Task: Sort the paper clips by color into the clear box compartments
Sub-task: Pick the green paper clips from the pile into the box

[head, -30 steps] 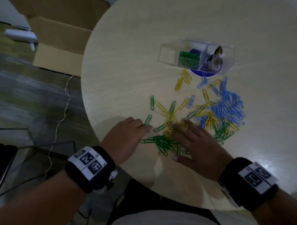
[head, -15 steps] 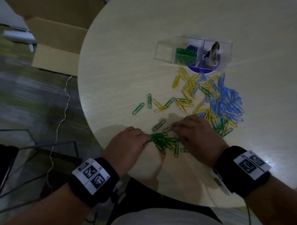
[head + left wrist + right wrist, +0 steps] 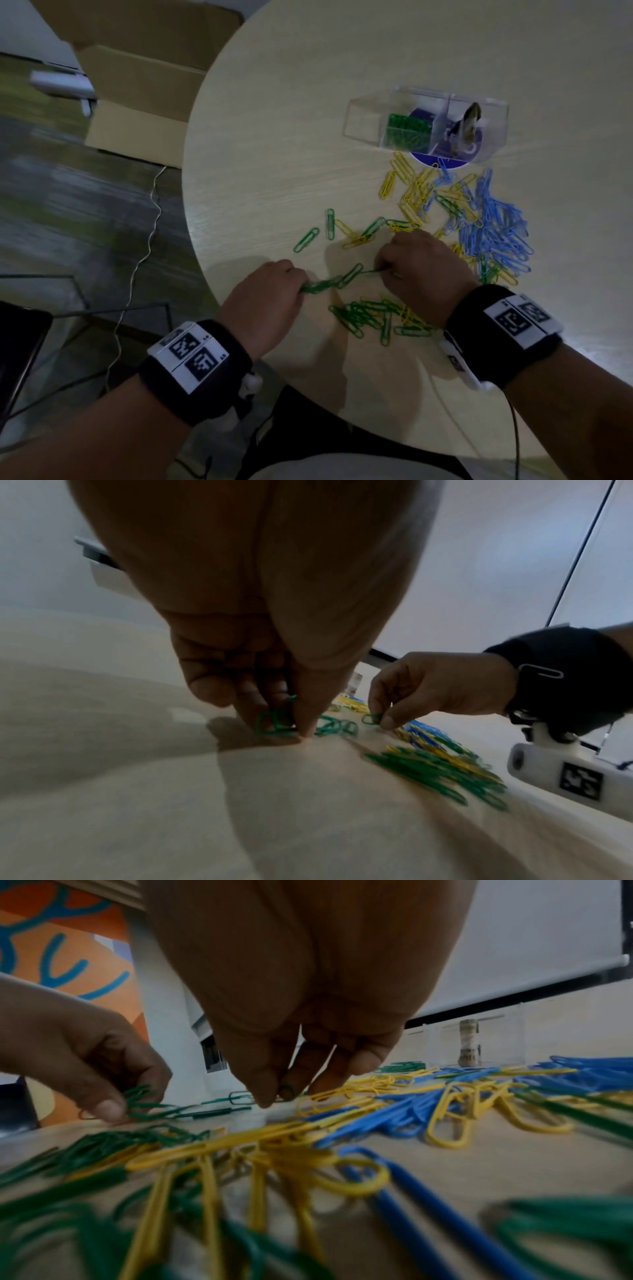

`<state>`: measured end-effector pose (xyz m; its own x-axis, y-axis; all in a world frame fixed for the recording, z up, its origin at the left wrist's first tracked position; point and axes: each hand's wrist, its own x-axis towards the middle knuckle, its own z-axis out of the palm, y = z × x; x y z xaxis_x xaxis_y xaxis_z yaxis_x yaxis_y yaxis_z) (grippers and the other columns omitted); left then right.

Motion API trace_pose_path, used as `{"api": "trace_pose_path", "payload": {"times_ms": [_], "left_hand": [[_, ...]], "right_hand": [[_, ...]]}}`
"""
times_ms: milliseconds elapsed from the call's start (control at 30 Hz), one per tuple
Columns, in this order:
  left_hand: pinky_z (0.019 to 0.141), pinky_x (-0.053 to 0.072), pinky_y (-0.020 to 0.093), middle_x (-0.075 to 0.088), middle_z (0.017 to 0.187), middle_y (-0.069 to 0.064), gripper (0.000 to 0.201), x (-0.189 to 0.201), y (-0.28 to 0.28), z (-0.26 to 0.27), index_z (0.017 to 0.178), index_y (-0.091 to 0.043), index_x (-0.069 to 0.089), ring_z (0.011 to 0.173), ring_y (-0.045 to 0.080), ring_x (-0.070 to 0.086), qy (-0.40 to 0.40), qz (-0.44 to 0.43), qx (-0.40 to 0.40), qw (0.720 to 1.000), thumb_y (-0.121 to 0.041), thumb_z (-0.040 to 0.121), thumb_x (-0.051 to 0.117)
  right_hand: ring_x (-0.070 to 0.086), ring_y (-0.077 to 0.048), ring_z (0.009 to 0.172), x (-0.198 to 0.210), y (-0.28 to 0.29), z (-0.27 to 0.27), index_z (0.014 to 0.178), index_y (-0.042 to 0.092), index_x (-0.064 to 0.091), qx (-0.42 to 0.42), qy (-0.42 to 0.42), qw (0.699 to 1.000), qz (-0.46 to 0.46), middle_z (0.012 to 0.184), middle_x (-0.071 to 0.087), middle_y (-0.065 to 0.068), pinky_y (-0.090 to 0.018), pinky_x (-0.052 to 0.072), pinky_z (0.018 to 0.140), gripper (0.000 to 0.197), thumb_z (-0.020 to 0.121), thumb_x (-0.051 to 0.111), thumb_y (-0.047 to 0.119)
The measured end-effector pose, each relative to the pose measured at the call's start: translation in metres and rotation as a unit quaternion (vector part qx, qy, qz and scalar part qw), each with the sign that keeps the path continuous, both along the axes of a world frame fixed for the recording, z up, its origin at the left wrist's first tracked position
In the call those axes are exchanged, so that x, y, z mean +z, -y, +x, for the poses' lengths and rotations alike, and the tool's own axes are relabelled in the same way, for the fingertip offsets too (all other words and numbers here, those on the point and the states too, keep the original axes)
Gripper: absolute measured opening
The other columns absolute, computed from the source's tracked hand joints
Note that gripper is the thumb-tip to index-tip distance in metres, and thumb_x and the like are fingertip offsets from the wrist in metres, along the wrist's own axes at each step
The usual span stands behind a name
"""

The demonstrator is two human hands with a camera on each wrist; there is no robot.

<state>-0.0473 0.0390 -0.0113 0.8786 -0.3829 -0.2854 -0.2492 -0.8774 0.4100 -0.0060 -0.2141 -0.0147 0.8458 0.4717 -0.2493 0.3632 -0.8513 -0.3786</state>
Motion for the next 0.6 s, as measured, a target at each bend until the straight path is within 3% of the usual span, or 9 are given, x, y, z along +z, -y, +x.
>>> {"api": "trace_pose_path", "payload": {"times_ms": [100,233,367,500,600], "left_hand": [[0.071,0.043,0.035,0.057,0.093,0.003,0.014,0.009,-0.006,0.020,0.101,-0.014,0.066,0.086,0.022,0.055,0.028,-0.020,0.055,0.998,-0.023,0.094,0.057],[0.066,0.040,0.033,0.057,0.085,0.005,0.018,0.008,-0.006,0.049,0.091,-0.011,0.067,0.079,0.025,0.055,0.070,-0.012,0.109,0.992,-0.029,0.090,0.064],[0.062,0.039,0.032,0.059,0.081,0.005,0.020,-0.001,0.005,0.055,0.090,-0.013,0.068,0.076,0.026,0.057,0.069,0.032,0.067,0.995,-0.032,0.090,0.062],[0.059,0.048,0.036,0.057,0.082,0.005,0.012,-0.006,0.008,0.053,0.089,-0.015,0.066,0.074,0.028,0.058,0.077,0.048,0.044,0.995,-0.026,0.090,0.060],[0.059,0.051,0.040,0.055,0.089,0.006,0.005,-0.007,0.013,0.053,0.091,-0.014,0.064,0.077,0.028,0.056,0.066,0.076,0.038,0.994,-0.015,0.088,0.061]], "right_hand": [[0.058,-0.030,0.085,0.002,-0.011,-0.001,0.079,0.020,0.067,0.028,0.032,0.998,0.049,0.088,0.062,-0.003,-0.040,0.049,0.075,0.014,0.079,0.056,0.028],[0.059,-0.030,0.076,-0.004,-0.027,-0.005,0.073,0.017,0.068,0.102,0.053,0.993,0.039,0.087,0.067,-0.003,-0.037,0.052,0.068,0.007,0.075,0.063,0.022],[0.056,-0.030,0.068,-0.008,-0.030,-0.007,0.074,0.019,0.068,0.097,0.043,0.994,0.013,0.075,0.063,-0.004,-0.035,0.050,0.061,0.004,0.071,0.070,0.018],[0.057,-0.030,0.067,-0.010,-0.028,-0.012,0.086,0.020,0.064,0.031,0.030,0.999,0.002,0.070,0.059,-0.004,-0.038,0.051,0.054,0.029,0.061,0.074,0.010],[0.056,-0.028,0.062,-0.009,-0.026,-0.012,0.076,0.019,0.065,0.045,0.025,0.998,-0.023,0.067,0.058,-0.004,-0.035,0.050,0.052,0.022,0.057,0.074,0.013]]}}
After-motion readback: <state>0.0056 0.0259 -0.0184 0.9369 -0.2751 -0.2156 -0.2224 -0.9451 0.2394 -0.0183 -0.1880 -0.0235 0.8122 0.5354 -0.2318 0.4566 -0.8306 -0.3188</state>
